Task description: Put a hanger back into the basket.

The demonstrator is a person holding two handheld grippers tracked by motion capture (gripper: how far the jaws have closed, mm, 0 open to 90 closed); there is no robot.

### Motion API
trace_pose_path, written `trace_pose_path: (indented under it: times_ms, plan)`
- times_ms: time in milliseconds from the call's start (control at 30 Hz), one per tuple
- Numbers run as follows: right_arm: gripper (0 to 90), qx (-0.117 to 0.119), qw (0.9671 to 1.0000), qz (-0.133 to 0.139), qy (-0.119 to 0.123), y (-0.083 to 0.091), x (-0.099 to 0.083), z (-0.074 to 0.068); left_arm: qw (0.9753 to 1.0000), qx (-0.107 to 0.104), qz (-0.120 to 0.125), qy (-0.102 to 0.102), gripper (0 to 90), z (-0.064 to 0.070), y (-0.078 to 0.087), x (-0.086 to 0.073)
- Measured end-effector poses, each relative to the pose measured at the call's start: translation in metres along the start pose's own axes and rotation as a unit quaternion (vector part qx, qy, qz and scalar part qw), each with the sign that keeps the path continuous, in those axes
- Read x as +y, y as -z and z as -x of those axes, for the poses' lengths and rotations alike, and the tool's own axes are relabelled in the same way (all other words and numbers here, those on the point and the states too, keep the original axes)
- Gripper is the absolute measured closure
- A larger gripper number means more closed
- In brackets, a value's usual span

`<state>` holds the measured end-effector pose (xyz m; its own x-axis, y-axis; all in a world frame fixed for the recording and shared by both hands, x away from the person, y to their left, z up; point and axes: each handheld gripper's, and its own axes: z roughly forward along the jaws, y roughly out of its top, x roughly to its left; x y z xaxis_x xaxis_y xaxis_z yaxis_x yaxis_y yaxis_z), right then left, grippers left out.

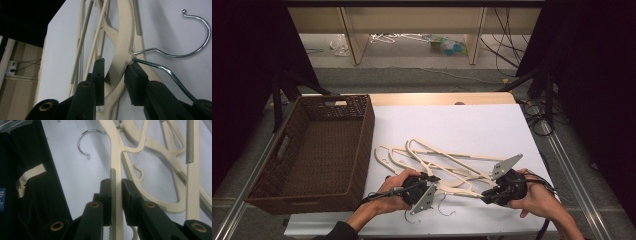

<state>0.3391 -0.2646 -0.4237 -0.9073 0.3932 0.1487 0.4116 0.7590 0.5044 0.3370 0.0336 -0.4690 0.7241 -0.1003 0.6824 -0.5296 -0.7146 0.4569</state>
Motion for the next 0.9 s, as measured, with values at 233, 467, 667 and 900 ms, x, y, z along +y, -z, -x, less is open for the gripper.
trace_pose_path:
  times_ms: [233, 467, 667, 900]
  plan:
    - [79.7, 0.011, 0.9999, 0.004, 0.01, -0.002, -0.007, 0.01, 0.9972, 0.014, -0.008, -0.073, 79.8, -0.009, 0.003, 0.014]
    - [65.5, -0.011, 0.9994, 0.033, 0.004, 0.008, -0.008, 0.015, 0.9944, 0.027, -0.016, -0.101, 85.3, -0.021, 0.013, 0.025]
    - [46.2, -0.088, 0.99, 0.11, -0.01, 0.038, 0.001, 0.011, 0.9962, 0.045, -0.018, -0.072, 85.6, -0.036, 0.027, 0.029]
    - [38.7, -0.142, 0.9654, 0.219, -0.002, 0.071, 0.016, -0.008, 0.9969, 0.053, -0.056, -0.013, 85.7, -0.067, 0.042, 0.03]
